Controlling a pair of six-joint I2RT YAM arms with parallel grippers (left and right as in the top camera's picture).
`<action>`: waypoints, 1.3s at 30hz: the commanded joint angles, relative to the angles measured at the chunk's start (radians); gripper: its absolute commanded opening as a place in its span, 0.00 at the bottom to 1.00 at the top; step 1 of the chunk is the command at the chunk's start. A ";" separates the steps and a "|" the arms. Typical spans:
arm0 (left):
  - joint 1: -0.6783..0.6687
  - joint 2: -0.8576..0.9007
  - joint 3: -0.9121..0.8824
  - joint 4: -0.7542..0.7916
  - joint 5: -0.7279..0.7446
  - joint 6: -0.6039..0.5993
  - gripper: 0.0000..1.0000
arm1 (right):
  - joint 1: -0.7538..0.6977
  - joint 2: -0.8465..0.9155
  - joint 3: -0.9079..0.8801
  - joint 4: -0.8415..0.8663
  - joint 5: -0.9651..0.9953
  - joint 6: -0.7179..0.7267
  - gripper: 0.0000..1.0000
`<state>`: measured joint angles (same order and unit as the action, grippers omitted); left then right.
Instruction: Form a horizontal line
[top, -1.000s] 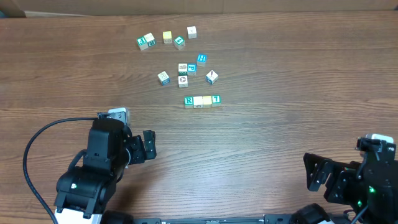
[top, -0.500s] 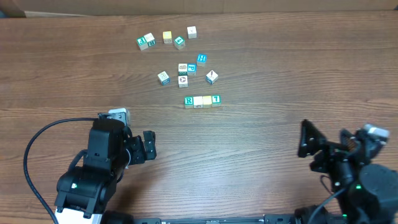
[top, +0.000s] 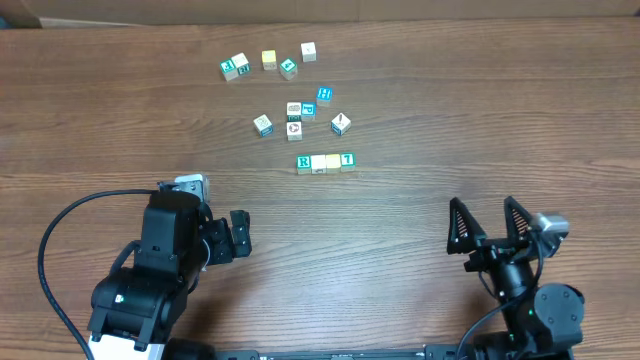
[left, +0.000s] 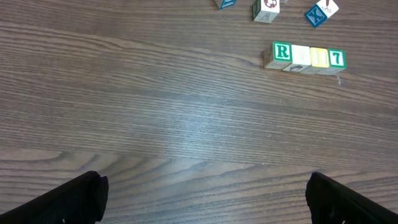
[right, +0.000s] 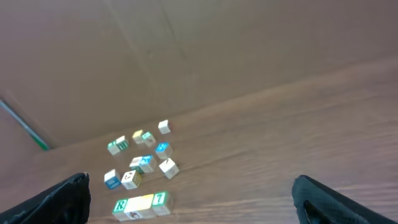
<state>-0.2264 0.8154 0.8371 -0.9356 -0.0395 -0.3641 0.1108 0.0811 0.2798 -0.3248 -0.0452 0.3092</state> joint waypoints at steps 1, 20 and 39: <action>0.005 -0.004 0.000 0.003 0.007 -0.010 0.99 | -0.006 -0.056 -0.060 0.032 -0.010 -0.023 1.00; 0.005 -0.004 0.000 0.003 0.007 -0.010 1.00 | -0.006 -0.079 -0.244 0.188 -0.010 -0.014 1.00; 0.005 -0.004 0.000 0.003 0.007 -0.010 1.00 | -0.006 -0.078 -0.245 0.189 -0.009 -0.015 1.00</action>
<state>-0.2264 0.8154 0.8371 -0.9356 -0.0395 -0.3637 0.1108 0.0147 0.0391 -0.1429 -0.0486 0.2890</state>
